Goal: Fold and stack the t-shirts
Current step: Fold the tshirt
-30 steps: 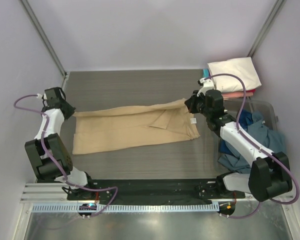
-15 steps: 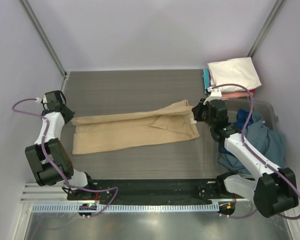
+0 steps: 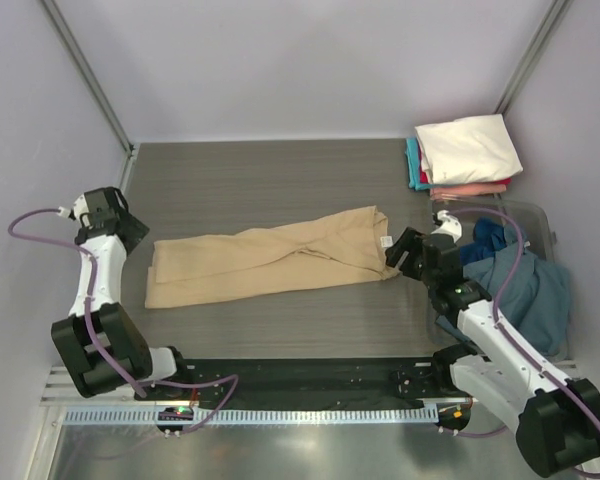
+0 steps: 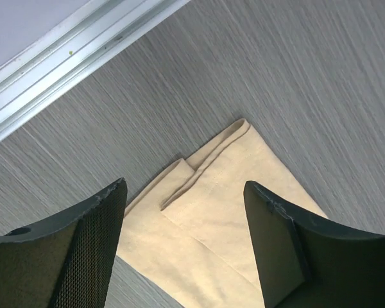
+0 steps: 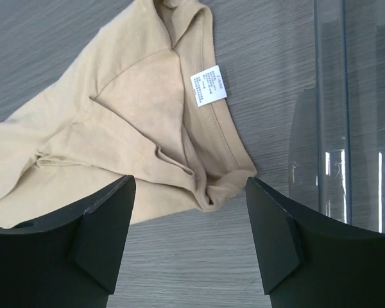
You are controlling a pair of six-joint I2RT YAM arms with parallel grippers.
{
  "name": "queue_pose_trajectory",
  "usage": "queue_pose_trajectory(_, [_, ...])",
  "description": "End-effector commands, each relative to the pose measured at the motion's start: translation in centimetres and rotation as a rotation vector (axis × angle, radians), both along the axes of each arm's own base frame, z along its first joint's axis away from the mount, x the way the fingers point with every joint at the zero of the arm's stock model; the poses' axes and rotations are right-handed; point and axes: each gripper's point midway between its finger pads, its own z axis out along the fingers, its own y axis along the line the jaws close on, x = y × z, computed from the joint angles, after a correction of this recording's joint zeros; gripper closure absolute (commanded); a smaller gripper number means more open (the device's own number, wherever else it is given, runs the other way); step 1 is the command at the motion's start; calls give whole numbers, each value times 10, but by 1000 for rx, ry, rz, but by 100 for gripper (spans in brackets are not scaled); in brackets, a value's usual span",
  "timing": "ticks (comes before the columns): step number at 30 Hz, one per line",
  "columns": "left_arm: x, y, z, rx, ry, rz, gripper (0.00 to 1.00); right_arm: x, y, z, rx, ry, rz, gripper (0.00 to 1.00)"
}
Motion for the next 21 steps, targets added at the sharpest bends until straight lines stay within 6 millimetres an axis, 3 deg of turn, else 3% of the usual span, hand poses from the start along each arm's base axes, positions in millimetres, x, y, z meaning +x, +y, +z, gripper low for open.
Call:
queue_pose_trajectory(1, [7, 6, 18, 34, -61, 11, 26, 10, 6, 30, 74, -79, -22, 24])
queue_pose_trajectory(5, [23, -18, 21, 18, -61, -118, 31, 18, 38, 35, 174, -49, 74, 25])
queue_pose_trajectory(7, [37, -47, 16, 30, -30, -228, 31, 26, 54, 38, 192, -28, 98, 25])
queue_pose_trajectory(8, [39, -60, 13, 33, -2, -268, 31, 28, 65, 21, 189, 38, 106, 25])
queue_pose_trajectory(9, [43, -72, 1, 29, 53, -307, 31, 30, 72, 17, 189, 62, 112, 25])
queue_pose_trajectory(10, [46, -97, -5, 30, 86, -383, 31, 35, 79, 19, 196, 71, 117, 25])
queue_pose_trajectory(11, [46, -106, -7, 31, 120, -405, 31, 38, 85, 1, 194, 131, 101, 25])
queue_pose_trajectory(12, [46, -126, -23, 21, 176, -459, 31, 41, 96, 1, 199, 141, 117, 24])
queue_pose_trajectory(14, [39, -136, -40, -20, 234, -453, 31, 44, 104, -13, 202, 193, 114, 23])
queue_pose_trajectory(15, [36, -138, -50, -44, 257, -444, 31, 44, 107, -34, 196, 255, 103, 24])
queue_pose_trajectory(17, [27, -143, -75, -102, 313, -394, 31, 50, 111, -42, 196, 286, 97, 23])
queue_pose_trajectory(19, [15, -147, -103, -142, 370, -374, 31, 55, 114, -64, 173, 344, 87, 23])
queue_pose_trajectory(21, [4, -149, -119, -167, 414, -347, 32, 59, 115, -77, 153, 383, 85, 23])
